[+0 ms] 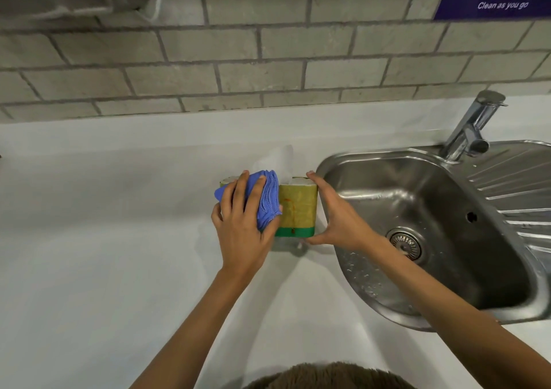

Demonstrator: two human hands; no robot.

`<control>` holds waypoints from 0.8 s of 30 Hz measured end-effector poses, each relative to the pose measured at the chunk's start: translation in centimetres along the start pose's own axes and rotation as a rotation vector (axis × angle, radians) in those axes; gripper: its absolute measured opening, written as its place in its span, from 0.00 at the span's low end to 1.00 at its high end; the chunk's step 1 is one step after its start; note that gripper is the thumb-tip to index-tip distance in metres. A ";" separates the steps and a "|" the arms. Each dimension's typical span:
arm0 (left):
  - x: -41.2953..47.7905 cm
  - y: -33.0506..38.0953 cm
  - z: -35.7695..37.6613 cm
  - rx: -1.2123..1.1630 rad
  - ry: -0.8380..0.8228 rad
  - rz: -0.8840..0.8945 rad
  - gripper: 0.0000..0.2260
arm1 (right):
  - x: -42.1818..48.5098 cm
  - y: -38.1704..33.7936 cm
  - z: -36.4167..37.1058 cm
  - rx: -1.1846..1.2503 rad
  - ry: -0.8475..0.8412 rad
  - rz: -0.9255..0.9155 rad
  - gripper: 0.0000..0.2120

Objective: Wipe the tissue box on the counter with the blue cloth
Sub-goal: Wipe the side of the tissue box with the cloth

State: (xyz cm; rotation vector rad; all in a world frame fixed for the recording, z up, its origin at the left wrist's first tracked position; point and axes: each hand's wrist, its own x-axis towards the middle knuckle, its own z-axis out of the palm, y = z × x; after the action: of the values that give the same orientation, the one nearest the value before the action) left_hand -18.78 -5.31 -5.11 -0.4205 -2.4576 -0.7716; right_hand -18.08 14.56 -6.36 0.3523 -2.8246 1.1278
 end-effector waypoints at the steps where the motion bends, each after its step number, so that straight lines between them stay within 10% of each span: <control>1: -0.1 0.1 0.1 -0.021 0.003 -0.005 0.26 | 0.1 0.1 0.0 -0.010 0.017 -0.022 0.57; 15: -0.9 1.6 4.5 0.297 -0.019 0.217 0.37 | 1.7 0.3 -0.9 0.021 0.042 -0.064 0.47; 20: -1.0 -0.4 3.8 0.295 -0.035 0.379 0.27 | 1.8 0.6 -0.8 0.021 0.053 -0.062 0.45; 24: -0.1 -1.2 2.3 0.148 0.017 0.140 0.23 | 2.0 0.5 -0.7 0.018 0.071 -0.073 0.46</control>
State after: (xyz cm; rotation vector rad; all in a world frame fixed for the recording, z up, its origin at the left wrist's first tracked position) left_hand -20.15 -4.90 -7.31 -0.5211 -2.4201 -0.5299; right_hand -20.16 15.01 -5.86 0.4048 -2.7192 1.1283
